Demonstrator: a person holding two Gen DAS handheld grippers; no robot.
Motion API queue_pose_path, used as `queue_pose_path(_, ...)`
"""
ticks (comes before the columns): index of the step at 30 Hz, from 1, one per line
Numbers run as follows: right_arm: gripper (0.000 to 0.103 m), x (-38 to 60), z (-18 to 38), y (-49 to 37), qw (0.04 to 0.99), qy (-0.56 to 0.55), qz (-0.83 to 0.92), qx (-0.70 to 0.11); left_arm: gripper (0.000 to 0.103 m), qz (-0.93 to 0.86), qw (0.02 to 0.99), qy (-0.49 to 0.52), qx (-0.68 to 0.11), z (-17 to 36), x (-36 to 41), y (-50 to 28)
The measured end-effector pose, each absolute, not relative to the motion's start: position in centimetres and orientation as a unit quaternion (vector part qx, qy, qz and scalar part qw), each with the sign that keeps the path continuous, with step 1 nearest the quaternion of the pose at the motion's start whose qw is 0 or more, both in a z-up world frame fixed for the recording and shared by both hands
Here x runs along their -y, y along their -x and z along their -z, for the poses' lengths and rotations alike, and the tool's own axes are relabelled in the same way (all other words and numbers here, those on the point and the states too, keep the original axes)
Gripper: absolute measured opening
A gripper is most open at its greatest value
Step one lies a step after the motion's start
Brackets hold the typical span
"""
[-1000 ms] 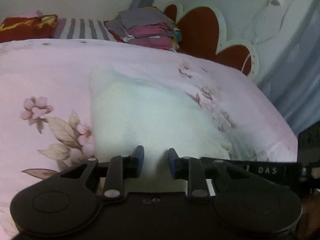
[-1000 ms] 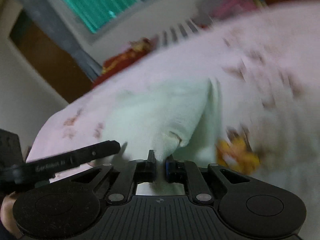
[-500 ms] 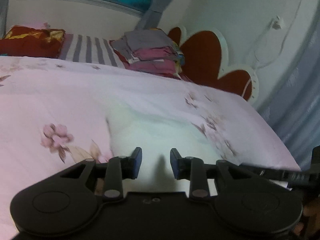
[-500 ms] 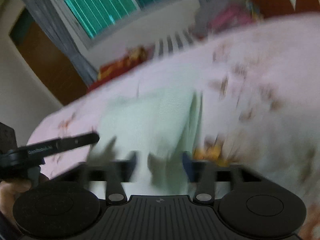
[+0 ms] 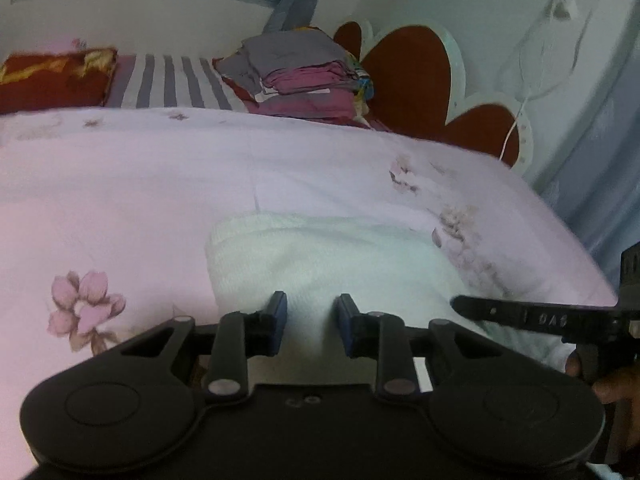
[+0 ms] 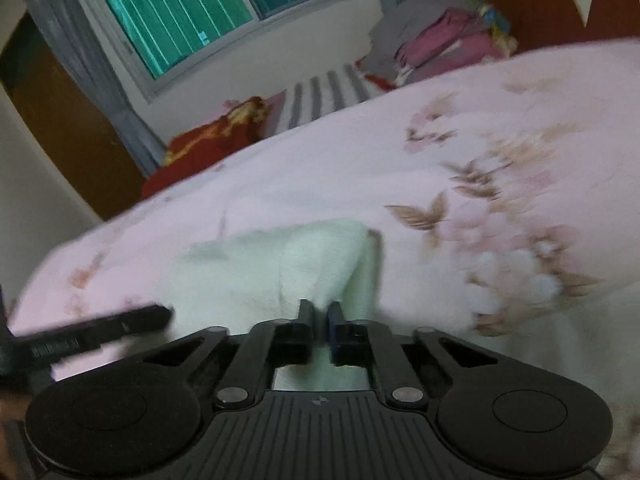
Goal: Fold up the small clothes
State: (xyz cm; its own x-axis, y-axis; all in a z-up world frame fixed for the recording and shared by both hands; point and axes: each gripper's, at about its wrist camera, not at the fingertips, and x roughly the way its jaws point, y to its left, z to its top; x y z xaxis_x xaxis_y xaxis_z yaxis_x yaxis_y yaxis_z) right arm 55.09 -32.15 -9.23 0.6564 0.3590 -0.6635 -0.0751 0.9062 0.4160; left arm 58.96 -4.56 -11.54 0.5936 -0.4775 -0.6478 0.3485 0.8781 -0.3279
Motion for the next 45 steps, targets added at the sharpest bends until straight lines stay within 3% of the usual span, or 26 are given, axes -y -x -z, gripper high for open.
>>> queue_pose_path(5,0.006,32.1,10.3,-55.5,0.888,-0.167,-0.117,-0.413,0.025,0.235,0.889,0.076,-0.384,10.7,4.3,-59.2)
queue_pose_path(8,0.006,32.1,8.4,-54.8,0.905,-0.135,-0.096,-0.391,0.025,0.231,0.897,0.099,-0.365,9.9,3.3,-59.5)
queue_pose_path(11,0.006,31.1,7.1,-54.7,0.911,-0.126,-0.113,-0.376,0.025,0.235,0.885,0.08,-0.394,11.3,4.6,-60.1)
queue_pose_path(16,0.006,28.0,9.9,-55.2,0.9,-0.032,-0.111,-0.419,0.027,0.226,0.887,0.069,-0.398,11.6,5.6,-59.7)
queue_pose_path(21,0.008,29.1,8.7,-53.8,0.904,-0.065,-0.083,-0.414,0.025,0.235,0.894,0.092,-0.37,10.0,3.7,-57.5)
queue_pose_path(23,0.048,30.0,7.7,-52.3,0.906,-0.095,-0.091,-0.403,0.025,0.227,0.897,0.102,-0.366,9.8,2.7,-55.7)
queue_pose_path(24,0.06,30.5,7.4,-51.1,0.906,-0.111,-0.101,-0.396,0.025,0.222,0.9,0.095,-0.362,9.8,2.4,-54.7)
queue_pose_path(29,0.059,31.1,7.3,-49.0,0.878,-0.175,-0.135,-0.425,0.027,0.206,0.897,0.111,-0.375,11.3,1.9,-51.9)
queue_pose_path(31,0.038,30.8,8.0,-48.9,0.868,-0.189,-0.151,-0.434,0.028,0.199,0.893,0.125,-0.383,11.9,1.9,-52.2)
queue_pose_path(33,0.027,30.3,8.8,-49.2,0.869,-0.175,-0.149,-0.438,0.028,0.199,0.891,0.128,-0.388,12.1,2.3,-52.7)
queue_pose_path(38,0.024,31.5,9.1,-48.9,0.872,-0.178,-0.121,-0.44,0.028,0.186,0.905,0.055,-0.379,11.5,4.7,-51.5)
queue_pose_path(42,0.025,31.8,9.5,-48.7,0.861,-0.196,-0.121,-0.453,0.028,0.176,0.908,0.051,-0.378,11.5,4.5,-49.4)
queue_pose_path(45,0.025,30.6,9.1,-48.0,0.864,-0.146,-0.124,-0.465,0.027,0.176,0.902,0.049,-0.392,11.6,4.4,-47.1)
